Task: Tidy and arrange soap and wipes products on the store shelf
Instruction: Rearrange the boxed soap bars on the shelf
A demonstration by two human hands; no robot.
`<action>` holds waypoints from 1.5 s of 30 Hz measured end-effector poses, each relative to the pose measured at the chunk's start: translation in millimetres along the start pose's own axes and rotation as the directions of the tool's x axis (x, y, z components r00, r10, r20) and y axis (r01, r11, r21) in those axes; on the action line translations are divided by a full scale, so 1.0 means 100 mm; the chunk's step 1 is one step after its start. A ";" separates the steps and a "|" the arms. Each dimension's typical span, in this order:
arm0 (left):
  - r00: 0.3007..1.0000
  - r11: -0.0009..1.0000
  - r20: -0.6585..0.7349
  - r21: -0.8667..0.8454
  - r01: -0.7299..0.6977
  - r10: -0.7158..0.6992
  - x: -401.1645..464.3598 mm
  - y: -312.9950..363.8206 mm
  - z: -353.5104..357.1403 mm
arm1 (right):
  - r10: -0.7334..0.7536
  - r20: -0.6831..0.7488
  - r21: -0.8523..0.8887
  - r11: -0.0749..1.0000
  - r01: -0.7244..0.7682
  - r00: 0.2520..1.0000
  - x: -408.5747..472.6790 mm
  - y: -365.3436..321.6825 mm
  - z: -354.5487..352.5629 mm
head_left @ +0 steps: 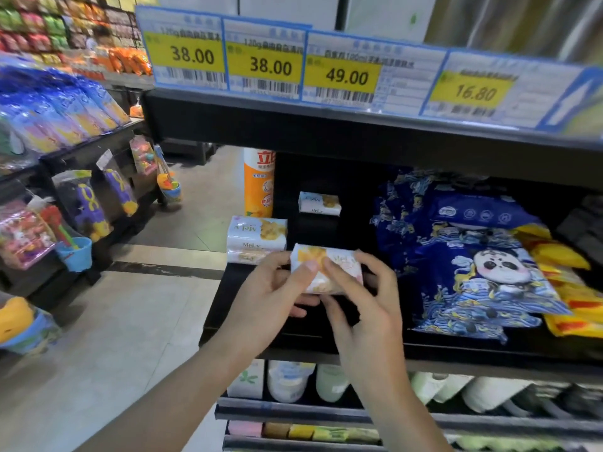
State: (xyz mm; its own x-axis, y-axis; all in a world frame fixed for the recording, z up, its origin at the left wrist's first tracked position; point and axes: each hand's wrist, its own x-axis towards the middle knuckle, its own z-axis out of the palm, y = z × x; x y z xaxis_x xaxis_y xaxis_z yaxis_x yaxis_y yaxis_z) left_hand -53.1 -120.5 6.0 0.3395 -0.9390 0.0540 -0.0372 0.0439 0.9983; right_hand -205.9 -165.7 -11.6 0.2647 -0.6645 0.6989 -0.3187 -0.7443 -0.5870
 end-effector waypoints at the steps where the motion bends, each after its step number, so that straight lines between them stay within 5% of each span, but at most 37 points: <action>1: 1.000 1.000 -0.021 -0.021 0.006 -0.007 0.01 -0.01 0.00 | -0.031 0.042 -0.013 0.999 0.031 0.999 0.00 0.03 -0.04; 10: 0.997 0.999 0.071 0.039 0.012 -0.015 0.05 -0.05 -0.17 | 0.260 0.449 0.302 0.856 -0.419 0.855 0.17 0.28 -0.22; 24: 0.979 0.982 0.106 0.052 -0.181 0.175 -0.03 -0.14 -0.18 | 0.263 0.484 0.399 0.783 -0.478 0.835 0.18 0.37 -0.25; 38: 0.989 0.998 0.135 -0.012 -0.059 0.060 0.12 -0.20 -0.28 | 0.233 0.511 0.478 0.723 -0.499 0.827 0.19 0.38 -0.30; 45: 0.980 0.983 0.150 0.109 -0.145 0.128 0.02 -0.24 -0.28 | 0.239 0.522 0.480 0.711 -0.514 0.819 0.19 0.36 -0.32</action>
State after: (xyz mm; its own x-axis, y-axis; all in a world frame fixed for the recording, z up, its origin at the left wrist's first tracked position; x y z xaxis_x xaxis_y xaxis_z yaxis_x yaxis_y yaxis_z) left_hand -25.2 -114.3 -17.0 0.1875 -0.9661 0.1773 -0.1883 0.1418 0.9718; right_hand -241.8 -202.7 -6.3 0.6154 -0.7573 0.2184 0.0747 -0.2199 -0.9727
